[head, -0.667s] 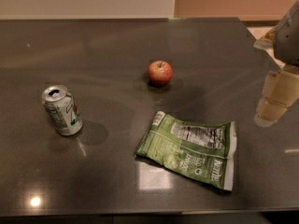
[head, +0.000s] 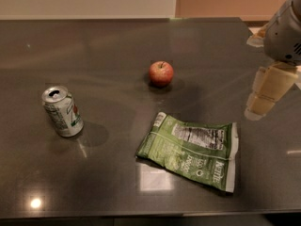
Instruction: Move apple near green jalapeno chip bag
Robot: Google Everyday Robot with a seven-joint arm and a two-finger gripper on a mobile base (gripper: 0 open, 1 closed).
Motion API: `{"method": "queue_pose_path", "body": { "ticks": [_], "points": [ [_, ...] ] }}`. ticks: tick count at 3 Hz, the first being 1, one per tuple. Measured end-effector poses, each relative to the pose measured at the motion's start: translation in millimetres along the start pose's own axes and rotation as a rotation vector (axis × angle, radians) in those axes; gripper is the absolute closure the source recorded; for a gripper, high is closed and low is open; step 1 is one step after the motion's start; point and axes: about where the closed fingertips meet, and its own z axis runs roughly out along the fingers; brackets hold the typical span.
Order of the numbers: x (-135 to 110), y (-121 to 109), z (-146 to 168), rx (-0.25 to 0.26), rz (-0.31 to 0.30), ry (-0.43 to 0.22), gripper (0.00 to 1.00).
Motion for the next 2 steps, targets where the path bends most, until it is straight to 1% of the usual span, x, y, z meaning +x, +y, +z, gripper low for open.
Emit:
{"method": "queue_pose_path", "body": {
  "ticks": [2],
  "points": [
    [-24.7,-36.8,32.3,-0.025,0.014,-0.081,0.00]
  ]
}}
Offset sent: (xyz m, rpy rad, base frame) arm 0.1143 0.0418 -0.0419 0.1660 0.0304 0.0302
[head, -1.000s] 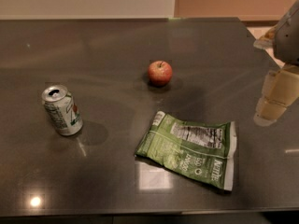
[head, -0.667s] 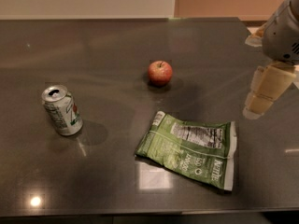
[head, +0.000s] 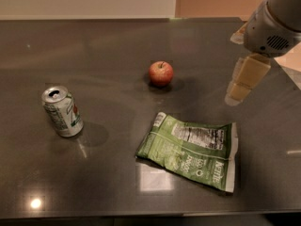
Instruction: Move apple near green jalapeno chip bag
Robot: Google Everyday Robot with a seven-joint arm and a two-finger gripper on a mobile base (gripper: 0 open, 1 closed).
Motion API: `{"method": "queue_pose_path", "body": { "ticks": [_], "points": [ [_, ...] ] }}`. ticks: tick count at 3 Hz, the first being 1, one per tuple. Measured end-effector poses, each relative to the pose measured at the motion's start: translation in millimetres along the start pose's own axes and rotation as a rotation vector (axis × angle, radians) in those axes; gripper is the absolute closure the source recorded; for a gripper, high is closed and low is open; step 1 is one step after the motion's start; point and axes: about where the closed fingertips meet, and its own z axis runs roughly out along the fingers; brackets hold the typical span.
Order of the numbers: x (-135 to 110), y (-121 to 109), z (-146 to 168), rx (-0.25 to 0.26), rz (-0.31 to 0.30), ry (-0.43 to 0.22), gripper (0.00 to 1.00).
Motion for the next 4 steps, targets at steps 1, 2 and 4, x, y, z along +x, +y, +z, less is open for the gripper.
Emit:
{"method": "queue_pose_path", "body": {
  "ticks": [1,2,4],
  "points": [
    [-22.7,-38.4,40.6,-0.034,0.009,-0.060,0.00],
    [-47.8,-60.7,73.8,-0.030,0.066,-0.085,0.00],
    [-91.6,-88.6,142.5,-0.087,0.155,-0.111,0.00]
  ]
}}
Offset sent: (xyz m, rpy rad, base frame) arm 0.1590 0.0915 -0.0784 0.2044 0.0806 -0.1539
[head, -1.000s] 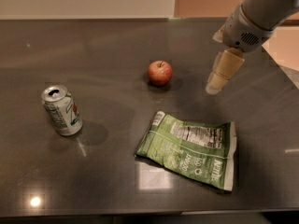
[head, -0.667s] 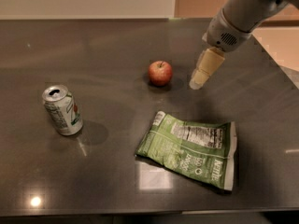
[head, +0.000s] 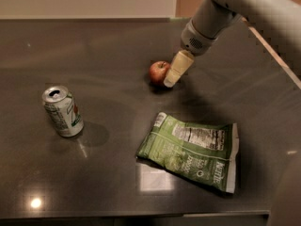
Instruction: Move apple near green jalapeno chip bag
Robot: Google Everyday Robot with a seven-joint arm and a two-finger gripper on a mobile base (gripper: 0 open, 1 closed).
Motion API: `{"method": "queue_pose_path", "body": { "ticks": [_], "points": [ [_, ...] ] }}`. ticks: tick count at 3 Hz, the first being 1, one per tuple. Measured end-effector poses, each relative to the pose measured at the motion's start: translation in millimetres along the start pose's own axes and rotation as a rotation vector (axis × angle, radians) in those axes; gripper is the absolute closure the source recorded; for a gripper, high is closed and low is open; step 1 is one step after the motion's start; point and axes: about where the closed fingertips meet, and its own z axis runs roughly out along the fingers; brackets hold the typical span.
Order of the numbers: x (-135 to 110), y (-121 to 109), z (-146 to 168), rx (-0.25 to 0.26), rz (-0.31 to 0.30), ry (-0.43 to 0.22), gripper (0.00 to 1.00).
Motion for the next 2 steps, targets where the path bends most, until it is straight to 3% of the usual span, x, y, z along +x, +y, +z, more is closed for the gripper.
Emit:
{"method": "queue_pose_path", "body": {
  "ticks": [2],
  "points": [
    [-20.5,8.3,40.5,-0.064,-0.009,-0.011,0.00]
  ]
}}
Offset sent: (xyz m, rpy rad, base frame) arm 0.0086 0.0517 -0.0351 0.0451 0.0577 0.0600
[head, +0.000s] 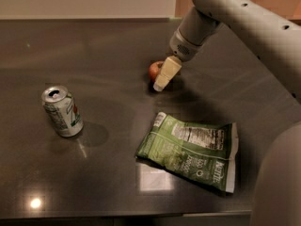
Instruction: Move apple near green jalapeno chip bag
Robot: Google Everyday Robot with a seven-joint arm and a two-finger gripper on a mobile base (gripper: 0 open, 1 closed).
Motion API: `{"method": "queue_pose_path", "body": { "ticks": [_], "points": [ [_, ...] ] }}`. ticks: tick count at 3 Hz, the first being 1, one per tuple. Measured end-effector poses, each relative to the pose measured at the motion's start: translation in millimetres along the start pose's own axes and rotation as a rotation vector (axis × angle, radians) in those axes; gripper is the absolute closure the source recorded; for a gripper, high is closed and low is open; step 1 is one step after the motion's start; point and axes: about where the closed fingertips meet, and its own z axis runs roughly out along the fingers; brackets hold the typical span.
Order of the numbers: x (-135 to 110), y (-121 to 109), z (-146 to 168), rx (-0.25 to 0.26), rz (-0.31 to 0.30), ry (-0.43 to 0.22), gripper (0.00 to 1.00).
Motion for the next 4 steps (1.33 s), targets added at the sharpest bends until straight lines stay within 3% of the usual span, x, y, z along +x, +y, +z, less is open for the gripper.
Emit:
{"method": "queue_pose_path", "body": {
  "ticks": [2,4],
  "points": [
    [-4.0,8.0,5.5,-0.014,-0.004,-0.027,0.41],
    [9.4,15.0,-21.1,-0.007,-0.008,-0.068,0.87]
  ]
}}
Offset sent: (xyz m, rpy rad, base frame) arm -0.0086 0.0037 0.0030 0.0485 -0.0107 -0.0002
